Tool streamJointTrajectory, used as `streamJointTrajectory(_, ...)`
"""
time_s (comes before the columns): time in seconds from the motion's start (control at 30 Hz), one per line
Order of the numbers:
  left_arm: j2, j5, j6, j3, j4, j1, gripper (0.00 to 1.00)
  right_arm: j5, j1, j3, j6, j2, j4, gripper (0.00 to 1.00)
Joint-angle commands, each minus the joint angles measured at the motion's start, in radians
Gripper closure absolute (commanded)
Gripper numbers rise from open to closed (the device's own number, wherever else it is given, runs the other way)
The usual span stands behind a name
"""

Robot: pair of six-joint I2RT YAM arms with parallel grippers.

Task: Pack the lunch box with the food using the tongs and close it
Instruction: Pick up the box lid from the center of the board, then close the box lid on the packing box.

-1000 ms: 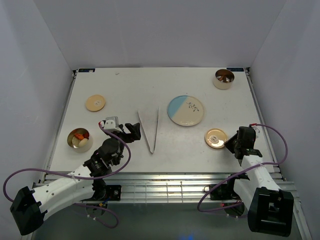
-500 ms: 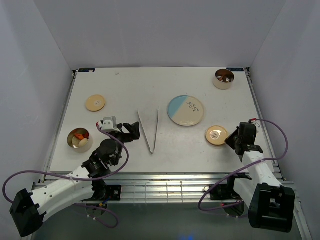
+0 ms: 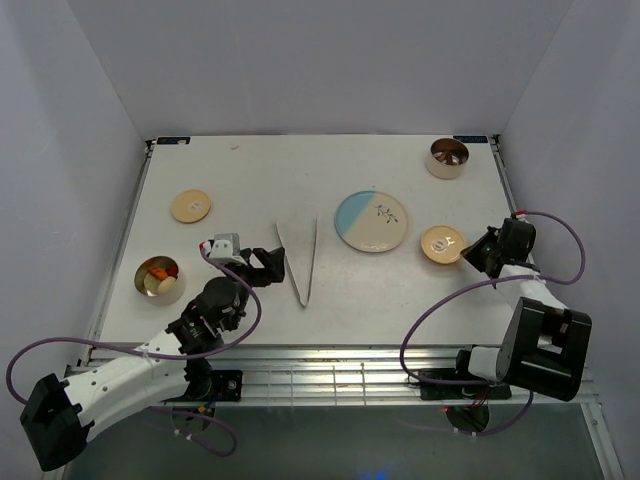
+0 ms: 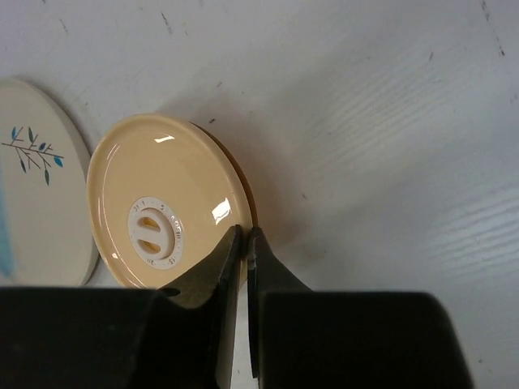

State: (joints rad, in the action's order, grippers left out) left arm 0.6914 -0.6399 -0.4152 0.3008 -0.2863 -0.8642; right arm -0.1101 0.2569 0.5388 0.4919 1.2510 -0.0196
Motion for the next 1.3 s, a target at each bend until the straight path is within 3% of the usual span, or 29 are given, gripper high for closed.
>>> streamJointTrajectory(0.0, -0.013, 0.057, 0.001, 0.018, -0.008, -0.004, 0.02, -0.092, 0.010, 0.114, -0.026, 0.056, -0.109, 0.92)
streamJointTrajectory(0.3, 0.051, 0.160, -0.011, 0.060, 0.001, -0.004, 0.02, -0.131, 0.012, 0.435, 0.045, 0.267, -0.117, 0.92)
streamJointTrajectory(0.57, 0.094, 0.235, -0.016, 0.096, 0.022, -0.004, 0.02, -0.086, 0.012, 0.937, 0.079, 0.607, -0.033, 0.92)
streamJointTrajectory(0.8, 0.071, 0.235, -0.017, 0.090, 0.026, -0.004, 0.02, -0.105, 0.007, 1.280, 0.111, 0.850, 0.061, 0.92)
streamJointTrajectory(1.27, 0.105, 0.197, -0.004, 0.096, 0.026, -0.004, 0.02, -0.097, -0.021, 1.362, 0.106, 1.002, 0.066, 0.92)
